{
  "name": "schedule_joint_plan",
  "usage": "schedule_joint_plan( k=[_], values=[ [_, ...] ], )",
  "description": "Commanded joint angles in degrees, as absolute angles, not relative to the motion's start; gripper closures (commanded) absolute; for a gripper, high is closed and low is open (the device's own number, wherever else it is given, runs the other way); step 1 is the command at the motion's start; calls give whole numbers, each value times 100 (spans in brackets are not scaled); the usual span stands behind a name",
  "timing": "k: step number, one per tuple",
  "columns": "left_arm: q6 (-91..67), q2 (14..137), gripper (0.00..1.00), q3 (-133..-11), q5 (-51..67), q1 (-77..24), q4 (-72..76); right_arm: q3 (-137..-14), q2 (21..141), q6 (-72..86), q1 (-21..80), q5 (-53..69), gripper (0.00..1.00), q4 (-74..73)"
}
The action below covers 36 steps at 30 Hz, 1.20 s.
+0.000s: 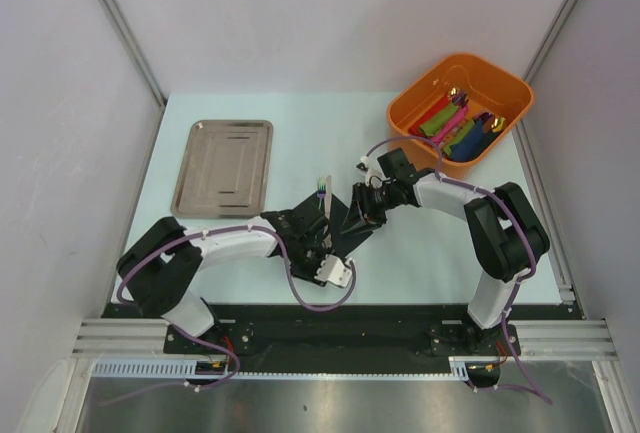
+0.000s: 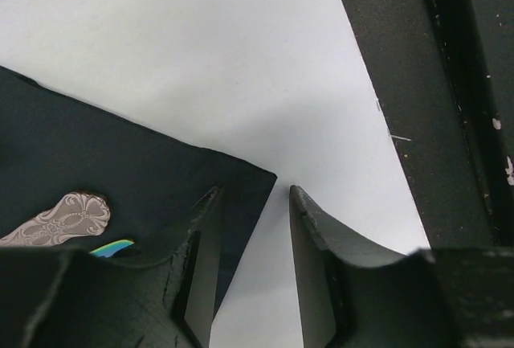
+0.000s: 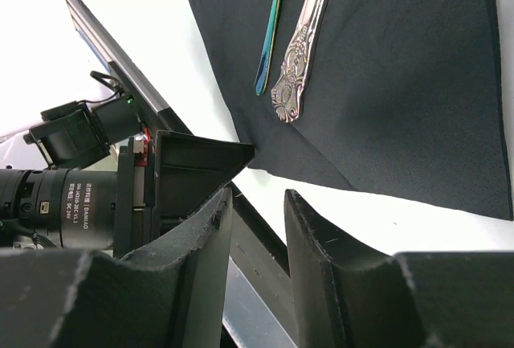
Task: Place the utensils on the paper napkin and roll it up
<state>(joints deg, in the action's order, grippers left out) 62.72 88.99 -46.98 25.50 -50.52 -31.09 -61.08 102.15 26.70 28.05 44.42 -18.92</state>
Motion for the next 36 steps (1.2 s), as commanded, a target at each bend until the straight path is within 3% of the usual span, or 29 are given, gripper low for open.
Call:
schedule_joint_plan(
  k=[1,10,13,19,36],
  values=[
    [6144,9070,58,-4931,2558,-5098,-3146,-6170,10151,2584,2777,4509,62,-1837],
    [6012,9307,68,-5106,2566,-5115,-3261,-6170,10151,2619,2742,4526,63,-1837],
    [5994,9378,75,-5115,2531,-5115,-3234,-6161,10151,2610,2733,4535,63,-1837],
    [6021,9238,100,-5133,2663,-5080,-3260,-6135,10116,2602,2725,4553,64,-1811],
    [5581,9439,100,-6126,3234,-4184,-3375,-5950,10002,2619,2742,4561,63,-1749]
  ],
)
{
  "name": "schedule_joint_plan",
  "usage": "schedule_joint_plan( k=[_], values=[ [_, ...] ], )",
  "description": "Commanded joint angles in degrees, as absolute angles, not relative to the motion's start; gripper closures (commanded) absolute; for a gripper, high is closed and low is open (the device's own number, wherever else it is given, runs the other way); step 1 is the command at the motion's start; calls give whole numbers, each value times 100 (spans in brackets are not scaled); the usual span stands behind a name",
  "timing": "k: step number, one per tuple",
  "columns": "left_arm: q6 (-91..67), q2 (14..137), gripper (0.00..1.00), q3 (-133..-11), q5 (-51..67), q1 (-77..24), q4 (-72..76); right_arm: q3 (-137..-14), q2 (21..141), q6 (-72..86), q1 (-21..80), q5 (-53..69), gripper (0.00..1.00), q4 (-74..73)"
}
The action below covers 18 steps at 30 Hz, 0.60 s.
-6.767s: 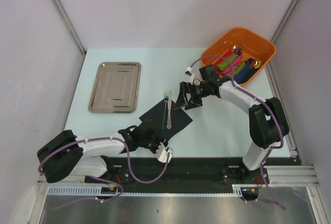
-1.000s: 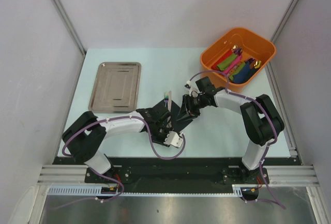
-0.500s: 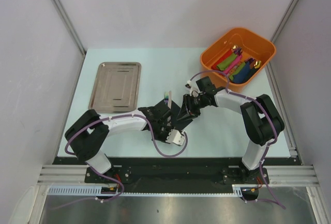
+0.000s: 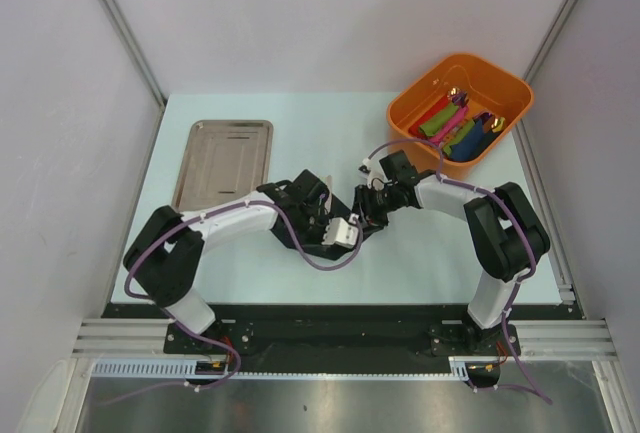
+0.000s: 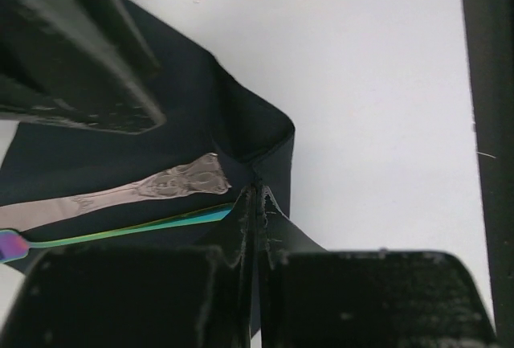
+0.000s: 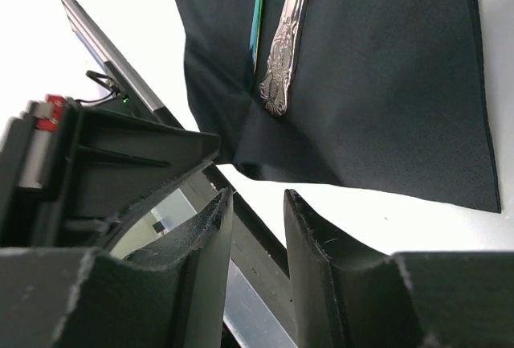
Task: Place the utensils on the paper napkin and roll it up
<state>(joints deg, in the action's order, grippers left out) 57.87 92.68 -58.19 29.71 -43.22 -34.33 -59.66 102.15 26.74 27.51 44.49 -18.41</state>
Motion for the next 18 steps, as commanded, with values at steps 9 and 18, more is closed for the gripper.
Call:
schedule_joint_plan(
  k=[9,18],
  values=[
    [5291,9747,100,-6363,3121,-3868,-3050,-5854,10055,2619,2812,4517,64,-1679],
    [5229,9896,100,-6354,2874,-3753,-2663,-5862,10160,2733,3006,4500,68,-1600]
  ],
)
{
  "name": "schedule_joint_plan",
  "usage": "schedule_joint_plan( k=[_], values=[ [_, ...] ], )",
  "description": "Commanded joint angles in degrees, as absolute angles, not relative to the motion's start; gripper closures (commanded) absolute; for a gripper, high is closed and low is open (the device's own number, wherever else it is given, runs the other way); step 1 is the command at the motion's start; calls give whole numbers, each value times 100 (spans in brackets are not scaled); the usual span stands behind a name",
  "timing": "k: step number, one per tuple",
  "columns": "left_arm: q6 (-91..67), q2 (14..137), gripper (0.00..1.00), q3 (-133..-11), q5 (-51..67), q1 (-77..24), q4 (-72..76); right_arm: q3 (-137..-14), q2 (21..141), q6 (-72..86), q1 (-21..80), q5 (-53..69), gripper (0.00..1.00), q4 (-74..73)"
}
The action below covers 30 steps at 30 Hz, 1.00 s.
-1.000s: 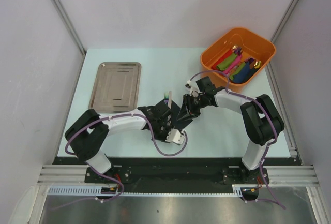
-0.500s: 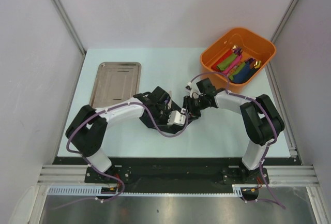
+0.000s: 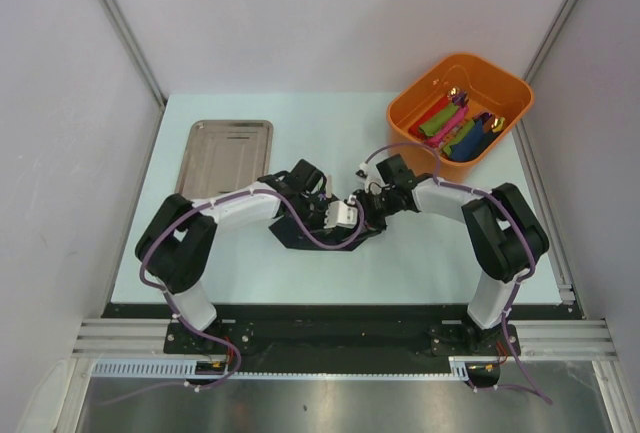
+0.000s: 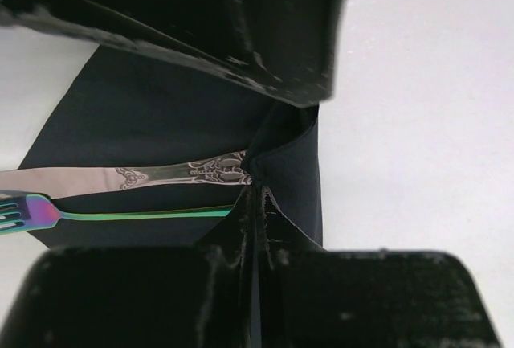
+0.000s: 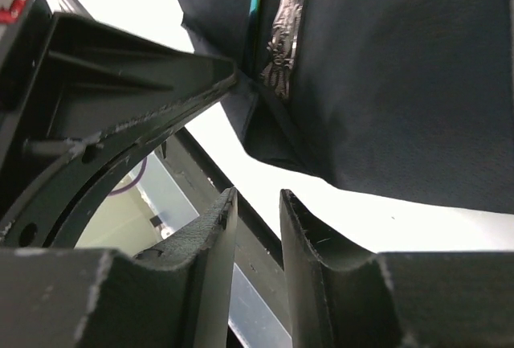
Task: Place the utensils on the paper napkin and roll it up
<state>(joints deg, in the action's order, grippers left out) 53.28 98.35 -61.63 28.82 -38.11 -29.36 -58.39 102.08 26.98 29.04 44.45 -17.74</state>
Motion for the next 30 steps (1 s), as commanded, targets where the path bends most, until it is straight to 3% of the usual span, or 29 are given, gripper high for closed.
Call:
schedule_joint_plan(
  k=[1,16,24,26,29,30],
  values=[
    [5221,9905,100,-6346,2848,-3753,-2628,-5871,10186,2751,3023,4491,68,-1591],
    [5036,9949,100,-6275,2654,-3691,-2215,-6038,10529,2786,3173,4280,79,-1538],
    [5010,9958,99,-6258,2646,-3683,-2188,-6170,10828,2821,3234,4193,80,-1512],
    [4992,9932,94,-6258,2628,-3674,-2197,-6222,10898,2795,3243,4131,81,-1555],
    [4791,9801,75,-6275,2689,-3560,-2241,-6275,10977,2769,3226,3999,82,-1643],
    [4581,9748,65,-6293,2829,-3516,-2302,-6301,10995,2751,3234,3929,83,-1678]
  ],
)
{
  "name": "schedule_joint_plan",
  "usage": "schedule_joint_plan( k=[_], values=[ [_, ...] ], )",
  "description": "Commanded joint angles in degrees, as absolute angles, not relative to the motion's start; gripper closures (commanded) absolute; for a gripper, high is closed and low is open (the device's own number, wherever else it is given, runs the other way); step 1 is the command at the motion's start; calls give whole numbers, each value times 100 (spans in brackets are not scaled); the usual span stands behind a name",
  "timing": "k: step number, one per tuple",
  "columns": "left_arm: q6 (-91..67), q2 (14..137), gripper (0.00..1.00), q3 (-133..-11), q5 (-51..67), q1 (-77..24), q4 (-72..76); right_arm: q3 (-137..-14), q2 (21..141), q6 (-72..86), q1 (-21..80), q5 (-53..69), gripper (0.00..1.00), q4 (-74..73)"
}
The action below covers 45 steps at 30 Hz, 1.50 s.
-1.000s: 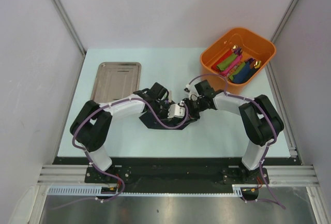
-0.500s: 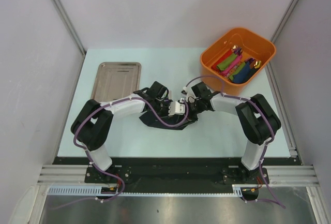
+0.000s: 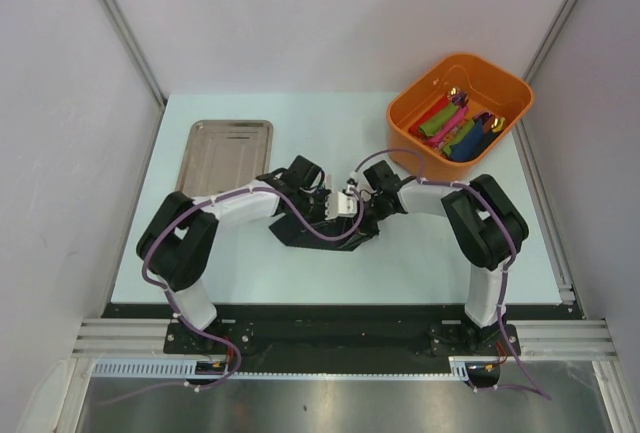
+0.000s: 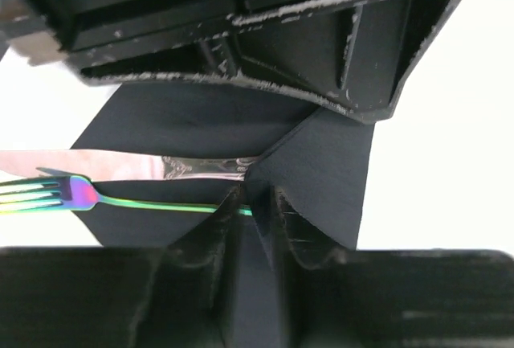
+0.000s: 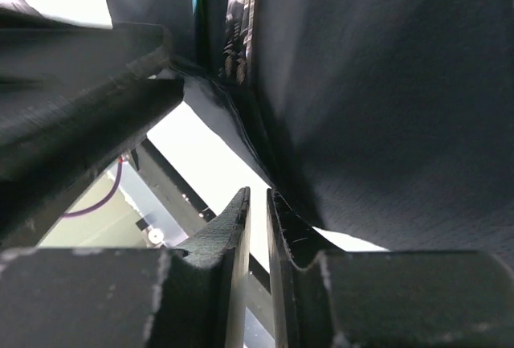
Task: Place the utensils on the paper napkin and roll it up
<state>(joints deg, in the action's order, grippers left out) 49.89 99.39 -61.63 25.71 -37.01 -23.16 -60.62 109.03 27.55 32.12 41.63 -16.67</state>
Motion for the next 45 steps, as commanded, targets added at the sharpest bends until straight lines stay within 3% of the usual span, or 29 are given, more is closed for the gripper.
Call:
schedule_joint_plan(
  k=[1,3,9,18,25,38,41,45],
  values=[
    [4449,9712,61,-6371,2926,-3394,-2381,-6302,11021,2751,3234,3911,83,-1679],
    [3924,9519,53,-6433,3207,-3174,-2557,-6311,11048,2760,3226,3894,83,-1687],
    [2226,8904,51,-6118,3902,-2787,-2348,-6311,11092,2751,3208,3815,83,-1723],
    [642,9219,59,-5783,4377,-2751,-1802,-6310,11039,2654,3199,3630,84,-1811],
    [-244,9886,71,-5792,4851,-2742,-1240,-6310,11065,2628,3199,3604,84,-1811],
    [-1248,10845,79,-5748,5150,-2391,-308,-6319,10872,2461,3155,3639,82,-1907],
    [-1266,10924,79,-5748,5150,-2347,-220,-6381,10785,2356,3173,3647,79,-2003],
    [-1248,11021,79,-5739,5133,-2338,-167,-6469,10539,2215,3086,3481,63,-2240]
  ],
)
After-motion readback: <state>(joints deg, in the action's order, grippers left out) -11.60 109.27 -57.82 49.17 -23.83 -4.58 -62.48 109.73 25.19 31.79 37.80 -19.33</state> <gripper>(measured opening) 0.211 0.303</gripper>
